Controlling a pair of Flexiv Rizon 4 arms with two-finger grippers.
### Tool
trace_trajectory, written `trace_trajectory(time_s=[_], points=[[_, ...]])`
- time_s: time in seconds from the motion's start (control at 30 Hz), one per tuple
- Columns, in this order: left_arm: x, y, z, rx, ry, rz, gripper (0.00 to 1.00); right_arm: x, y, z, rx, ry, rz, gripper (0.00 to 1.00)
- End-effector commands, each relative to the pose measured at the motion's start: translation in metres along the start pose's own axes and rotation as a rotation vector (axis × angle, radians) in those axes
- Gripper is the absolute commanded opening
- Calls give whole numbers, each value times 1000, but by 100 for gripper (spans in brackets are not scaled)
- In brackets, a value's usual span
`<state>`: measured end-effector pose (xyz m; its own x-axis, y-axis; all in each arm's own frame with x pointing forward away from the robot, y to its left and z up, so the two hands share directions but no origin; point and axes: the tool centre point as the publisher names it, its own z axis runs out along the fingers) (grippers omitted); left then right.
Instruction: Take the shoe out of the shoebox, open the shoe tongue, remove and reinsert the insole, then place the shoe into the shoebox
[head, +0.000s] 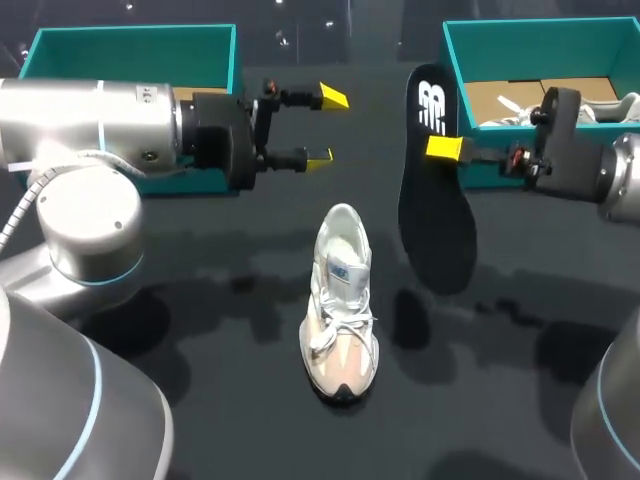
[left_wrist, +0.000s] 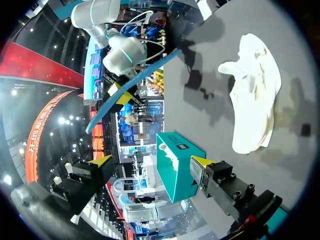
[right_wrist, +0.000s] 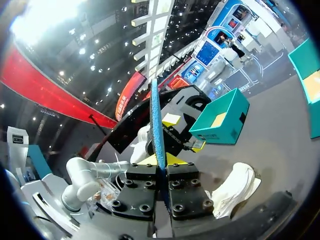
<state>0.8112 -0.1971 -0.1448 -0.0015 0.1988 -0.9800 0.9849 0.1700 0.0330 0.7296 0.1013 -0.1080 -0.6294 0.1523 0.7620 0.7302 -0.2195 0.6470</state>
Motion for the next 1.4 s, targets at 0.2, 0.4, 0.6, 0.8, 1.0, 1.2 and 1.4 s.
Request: trace_trajectory(time_s=[0.2, 0.4, 0.6, 0.8, 1.0, 1.2, 1.4], points=[[-4, 0, -2, 41, -9, 6, 100, -51, 37, 21, 54, 1, 163, 0], [-4, 0, -2, 41, -9, 6, 100, -51, 37, 21, 54, 1, 163, 0], [-3, -3, 7, 41, 16, -4, 100, -55, 38, 25, 65, 1, 203, 0], [-3, -11, 21, 94, 13, 20, 100, -76, 44, 43, 87, 29, 394, 0], [-3, -12, 23, 112, 21, 33, 100, -80, 47, 47, 111, 20, 403, 0], [0, -12, 25, 123, 7, 24, 100, -80, 47, 47, 111, 20, 403, 0], [6, -10, 38, 108, -34, -8, 100, -87, 49, 56, 129, 3, 521, 0]])
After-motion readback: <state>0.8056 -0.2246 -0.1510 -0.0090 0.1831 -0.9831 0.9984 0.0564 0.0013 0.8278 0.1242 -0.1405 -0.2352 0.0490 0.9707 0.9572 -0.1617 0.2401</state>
